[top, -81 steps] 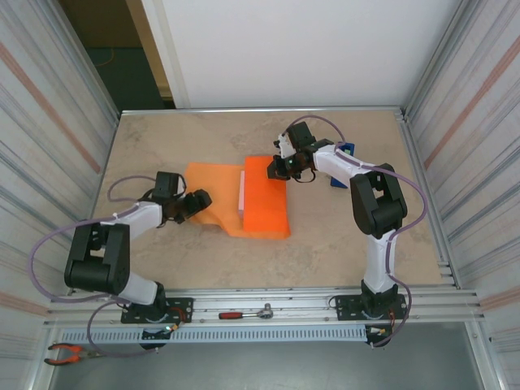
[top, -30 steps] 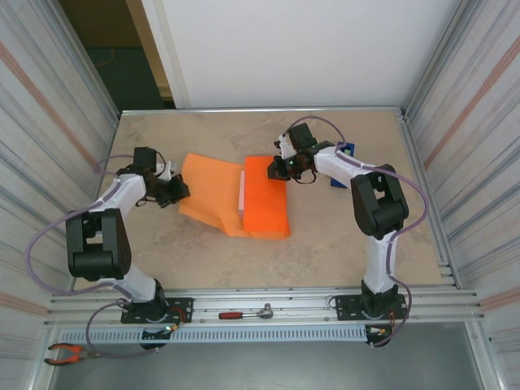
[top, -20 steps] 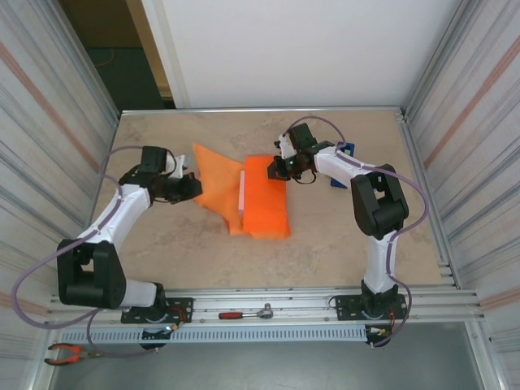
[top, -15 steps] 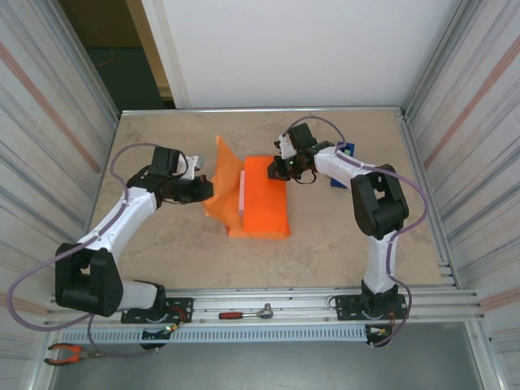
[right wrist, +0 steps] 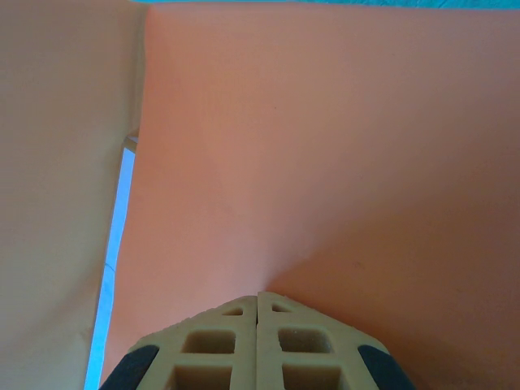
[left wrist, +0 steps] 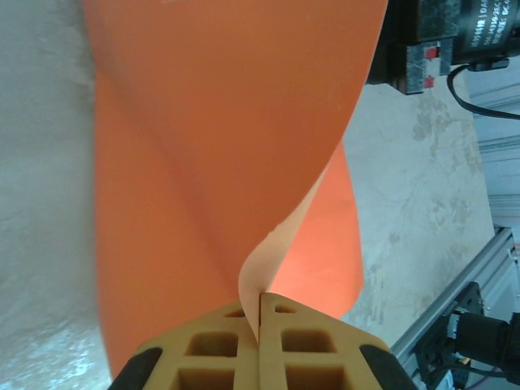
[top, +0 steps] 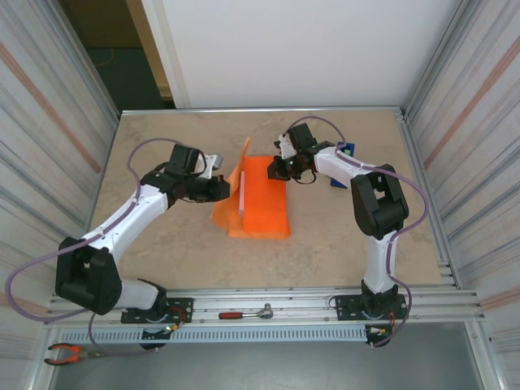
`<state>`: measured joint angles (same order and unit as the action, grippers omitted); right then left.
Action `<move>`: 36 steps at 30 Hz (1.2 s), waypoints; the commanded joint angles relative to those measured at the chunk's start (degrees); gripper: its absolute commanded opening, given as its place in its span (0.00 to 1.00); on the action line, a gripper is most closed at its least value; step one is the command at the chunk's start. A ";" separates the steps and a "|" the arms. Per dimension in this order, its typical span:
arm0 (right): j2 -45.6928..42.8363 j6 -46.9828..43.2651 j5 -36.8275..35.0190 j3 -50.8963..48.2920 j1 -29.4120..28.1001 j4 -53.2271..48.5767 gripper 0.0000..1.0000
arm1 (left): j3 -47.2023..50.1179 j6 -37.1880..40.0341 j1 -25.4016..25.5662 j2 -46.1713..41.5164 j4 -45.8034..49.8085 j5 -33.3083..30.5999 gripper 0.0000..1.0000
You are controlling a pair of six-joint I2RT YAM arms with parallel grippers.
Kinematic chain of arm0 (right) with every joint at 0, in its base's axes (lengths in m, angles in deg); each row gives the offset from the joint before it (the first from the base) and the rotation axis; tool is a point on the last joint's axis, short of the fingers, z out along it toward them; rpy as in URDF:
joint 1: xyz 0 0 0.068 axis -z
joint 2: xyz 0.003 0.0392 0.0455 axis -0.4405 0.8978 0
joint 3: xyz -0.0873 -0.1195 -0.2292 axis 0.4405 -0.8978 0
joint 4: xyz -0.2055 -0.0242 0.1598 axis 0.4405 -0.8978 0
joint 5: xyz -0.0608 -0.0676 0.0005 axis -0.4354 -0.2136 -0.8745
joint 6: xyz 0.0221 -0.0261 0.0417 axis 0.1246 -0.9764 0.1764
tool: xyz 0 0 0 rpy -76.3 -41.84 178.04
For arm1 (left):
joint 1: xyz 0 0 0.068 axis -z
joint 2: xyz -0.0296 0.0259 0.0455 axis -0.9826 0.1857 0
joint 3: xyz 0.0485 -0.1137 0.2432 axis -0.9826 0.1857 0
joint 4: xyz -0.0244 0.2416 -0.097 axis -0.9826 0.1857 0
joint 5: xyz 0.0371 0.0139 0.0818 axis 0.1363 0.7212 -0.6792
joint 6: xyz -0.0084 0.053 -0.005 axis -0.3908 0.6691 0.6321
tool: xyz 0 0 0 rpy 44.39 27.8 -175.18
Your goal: Wrap the gift box in paper
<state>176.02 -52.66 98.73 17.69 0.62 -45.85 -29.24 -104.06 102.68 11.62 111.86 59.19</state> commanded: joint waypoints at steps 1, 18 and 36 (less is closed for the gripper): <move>2.94 0.14 -4.30 -2.80 -0.85 -4.85 0.00 | -2.92 -5.77 3.21 2.37 -1.58 -0.40 0.01; 3.26 0.94 -4.29 -3.12 -1.62 -4.39 0.00 | -12.45 -16.91 13.45 22.57 -9.75 -1.72 0.01; 3.61 1.27 -4.23 -3.63 -2.41 -3.93 0.00 | -8.54 -27.59 14.57 25.68 -22.69 -0.55 0.02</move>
<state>175.97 -52.39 98.42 17.43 0.35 -45.44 -39.10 -129.06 115.59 35.49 94.68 56.04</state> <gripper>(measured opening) 0.041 0.049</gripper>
